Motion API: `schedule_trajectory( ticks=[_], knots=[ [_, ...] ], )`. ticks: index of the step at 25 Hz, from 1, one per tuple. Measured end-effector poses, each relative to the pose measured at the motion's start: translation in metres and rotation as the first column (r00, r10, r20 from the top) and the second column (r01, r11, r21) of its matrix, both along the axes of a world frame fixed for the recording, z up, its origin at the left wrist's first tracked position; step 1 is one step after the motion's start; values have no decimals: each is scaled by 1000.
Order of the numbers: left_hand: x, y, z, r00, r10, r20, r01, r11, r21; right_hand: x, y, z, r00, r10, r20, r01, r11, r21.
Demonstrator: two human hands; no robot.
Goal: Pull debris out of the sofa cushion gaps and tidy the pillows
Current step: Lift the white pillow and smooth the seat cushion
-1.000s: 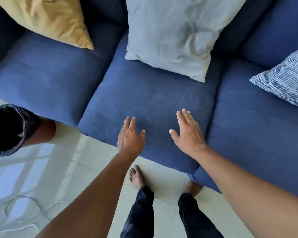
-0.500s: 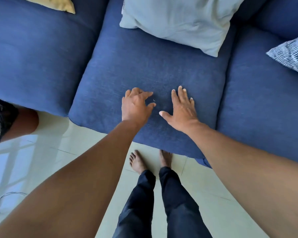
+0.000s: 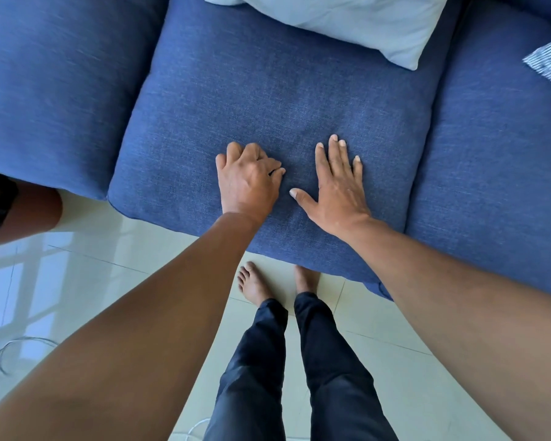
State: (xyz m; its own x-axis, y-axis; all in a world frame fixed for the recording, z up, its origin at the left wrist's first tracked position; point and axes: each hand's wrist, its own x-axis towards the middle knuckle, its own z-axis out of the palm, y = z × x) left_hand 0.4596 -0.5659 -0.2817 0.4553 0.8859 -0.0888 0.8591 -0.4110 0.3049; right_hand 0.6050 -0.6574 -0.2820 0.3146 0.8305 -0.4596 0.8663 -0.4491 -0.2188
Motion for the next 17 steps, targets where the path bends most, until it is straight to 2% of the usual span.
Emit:
schedule_trajectory(
  ticks=[5, 7, 11, 17],
  knots=[
    [12, -5, -1, 989, 21, -143, -24, 1000, -18, 2, -1, -1, 1000, 2, -5, -2, 1000, 17],
    [12, -6, 1, 986, 50, -158, -56, 998, -33, 3, 0, 2, 1000, -4, -22, 4, 1000, 9],
    [-5, -4, 14, 968, 252, 18, -247, 958, -147, 4, 2, 9, 999, -7, -52, 7, 1000, -8],
    [-42, 5, 57, 856, 489, 167, -440, 860, -259, -3, 17, 41, 996, -14, -92, 5, 995, -99]
  ],
)
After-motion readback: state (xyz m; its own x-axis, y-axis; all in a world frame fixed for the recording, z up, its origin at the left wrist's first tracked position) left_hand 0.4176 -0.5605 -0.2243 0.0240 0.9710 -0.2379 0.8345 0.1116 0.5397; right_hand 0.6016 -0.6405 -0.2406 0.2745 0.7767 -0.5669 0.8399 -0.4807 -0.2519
